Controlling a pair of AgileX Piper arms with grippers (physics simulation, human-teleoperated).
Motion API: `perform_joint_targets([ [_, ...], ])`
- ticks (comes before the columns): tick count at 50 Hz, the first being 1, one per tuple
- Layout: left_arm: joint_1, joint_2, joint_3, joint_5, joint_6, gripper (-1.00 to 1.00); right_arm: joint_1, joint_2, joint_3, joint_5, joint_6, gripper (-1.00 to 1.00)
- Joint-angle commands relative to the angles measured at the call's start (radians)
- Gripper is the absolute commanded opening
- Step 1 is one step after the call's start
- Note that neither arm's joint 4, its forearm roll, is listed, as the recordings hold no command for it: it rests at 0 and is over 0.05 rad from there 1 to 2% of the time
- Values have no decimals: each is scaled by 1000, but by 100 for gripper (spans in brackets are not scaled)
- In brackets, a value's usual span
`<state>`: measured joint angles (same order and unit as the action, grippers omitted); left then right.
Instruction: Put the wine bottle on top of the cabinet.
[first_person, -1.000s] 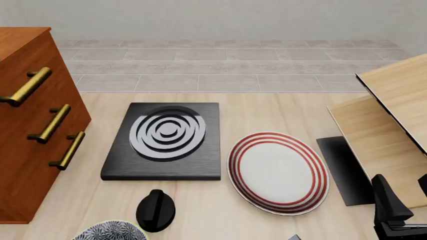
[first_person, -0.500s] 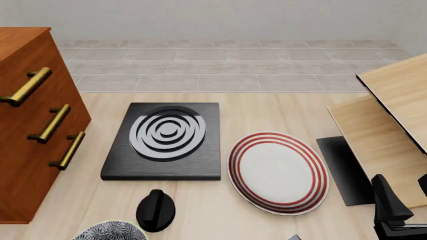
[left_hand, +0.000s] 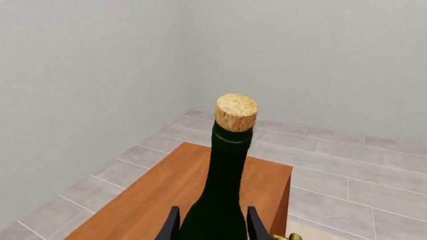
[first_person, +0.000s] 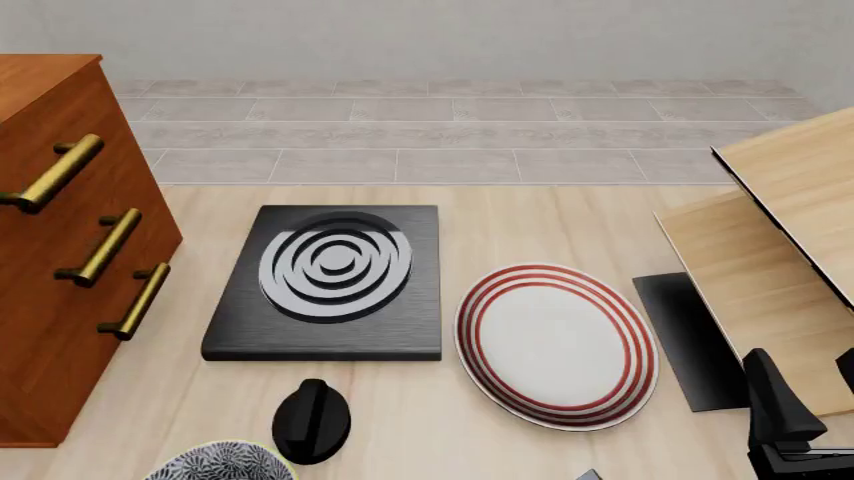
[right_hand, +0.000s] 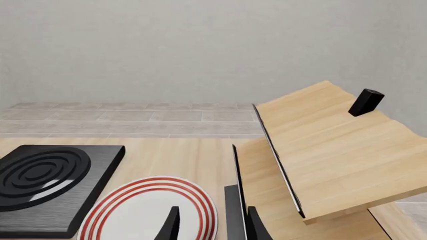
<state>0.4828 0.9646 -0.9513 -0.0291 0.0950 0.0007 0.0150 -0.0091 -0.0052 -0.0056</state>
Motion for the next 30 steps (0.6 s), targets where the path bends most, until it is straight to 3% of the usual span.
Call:
perform_joint_targets([
  [1,0,23,30,11,25,100,0,0,0,0,0,100],
  [30,-35,-85,-37,129,20,100,0,0,0,0,0,100],
])
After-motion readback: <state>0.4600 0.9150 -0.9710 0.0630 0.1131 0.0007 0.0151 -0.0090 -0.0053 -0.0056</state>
